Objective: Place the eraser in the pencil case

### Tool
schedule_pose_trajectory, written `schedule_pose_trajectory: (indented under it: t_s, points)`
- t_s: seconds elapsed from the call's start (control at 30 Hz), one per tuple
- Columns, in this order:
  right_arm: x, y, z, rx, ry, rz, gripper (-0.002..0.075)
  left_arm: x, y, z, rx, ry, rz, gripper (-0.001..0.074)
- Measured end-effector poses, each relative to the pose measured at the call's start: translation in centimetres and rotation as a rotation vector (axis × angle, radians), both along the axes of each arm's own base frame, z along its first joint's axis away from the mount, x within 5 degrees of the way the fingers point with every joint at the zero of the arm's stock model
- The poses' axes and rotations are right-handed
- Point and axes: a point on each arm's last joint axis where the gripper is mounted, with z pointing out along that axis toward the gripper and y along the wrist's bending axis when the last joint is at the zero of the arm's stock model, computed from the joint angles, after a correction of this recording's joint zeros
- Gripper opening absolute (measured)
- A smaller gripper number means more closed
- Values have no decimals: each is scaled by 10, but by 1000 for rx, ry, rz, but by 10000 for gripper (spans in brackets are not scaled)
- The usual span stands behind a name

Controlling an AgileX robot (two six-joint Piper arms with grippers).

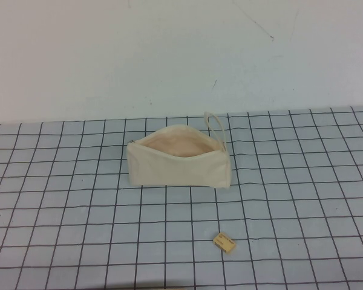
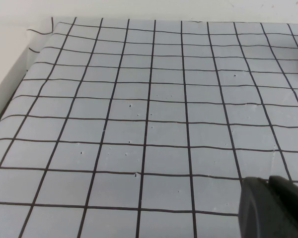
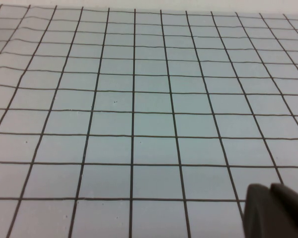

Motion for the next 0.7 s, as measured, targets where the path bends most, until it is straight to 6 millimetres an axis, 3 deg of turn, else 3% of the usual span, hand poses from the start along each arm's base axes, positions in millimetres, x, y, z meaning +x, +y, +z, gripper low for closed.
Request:
schedule_pose_trajectory:
  t_s: [0.23,0.43,0.7]
  points:
    - [1,0,2,-11,-31,0,-1,0,0,0,-2,0,0,-3]
    - [5,0,38,-30,-440,5,-1,0,0,0,-2,0,0,-3]
    - [-8,1,77,-6,-901,15,-1,0,0,0,-2,0,0,-3]
